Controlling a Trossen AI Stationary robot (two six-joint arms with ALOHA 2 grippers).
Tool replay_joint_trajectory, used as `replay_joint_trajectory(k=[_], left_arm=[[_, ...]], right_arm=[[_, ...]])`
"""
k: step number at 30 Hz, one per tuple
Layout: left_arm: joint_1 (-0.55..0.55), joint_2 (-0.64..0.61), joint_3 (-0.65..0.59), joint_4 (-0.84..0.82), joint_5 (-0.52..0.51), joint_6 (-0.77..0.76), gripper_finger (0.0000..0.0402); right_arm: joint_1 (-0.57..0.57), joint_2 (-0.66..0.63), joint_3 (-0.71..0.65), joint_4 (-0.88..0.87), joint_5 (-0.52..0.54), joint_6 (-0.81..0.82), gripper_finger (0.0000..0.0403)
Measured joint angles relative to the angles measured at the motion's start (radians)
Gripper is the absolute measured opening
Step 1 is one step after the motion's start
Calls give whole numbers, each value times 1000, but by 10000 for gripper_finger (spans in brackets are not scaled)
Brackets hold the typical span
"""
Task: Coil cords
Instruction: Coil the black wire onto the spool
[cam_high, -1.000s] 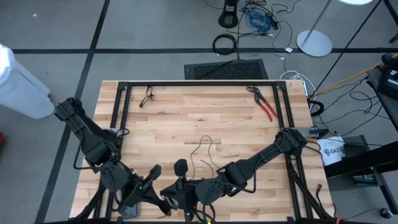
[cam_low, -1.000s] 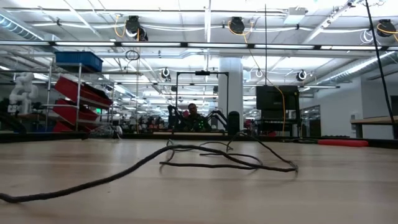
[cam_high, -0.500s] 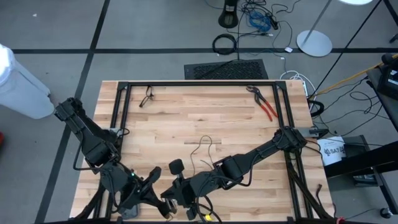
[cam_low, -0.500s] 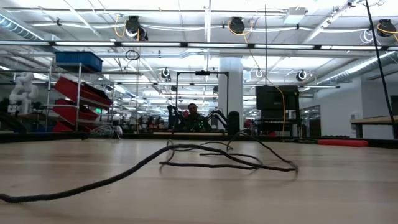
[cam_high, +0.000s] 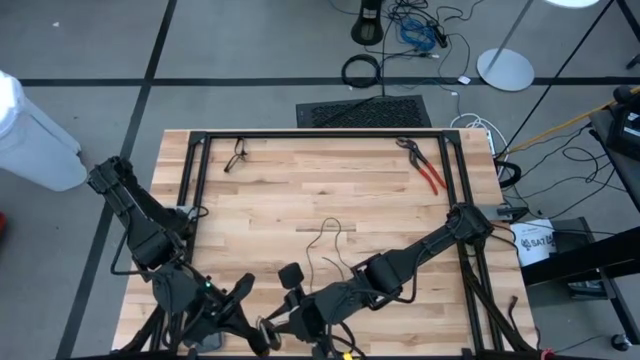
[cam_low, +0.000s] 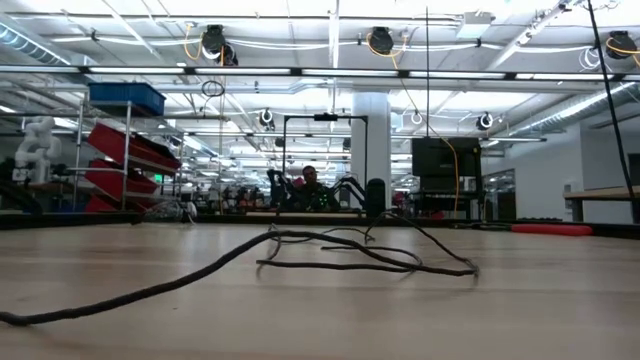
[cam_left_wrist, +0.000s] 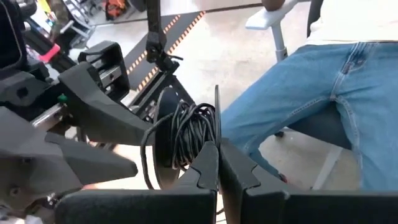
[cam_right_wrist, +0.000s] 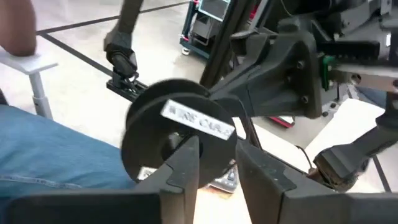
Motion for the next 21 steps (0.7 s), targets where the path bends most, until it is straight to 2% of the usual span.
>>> replay_joint_trajectory(k=[5,13,16,21], left_arm=[[-2,0,0,26,18,7,2],[-14,-4,2,72,25,10,2],[-26,-14,11,94,-60,-25,2],[-49,-56,16,105,-291,-101,2]], right_arm=[[2,-16,0,-61,31,22,112],[27,-45,0,-175,245,56,116],[41,-46,0,-172,351,91,116],[57,-41,0,-216,465,246,116]])
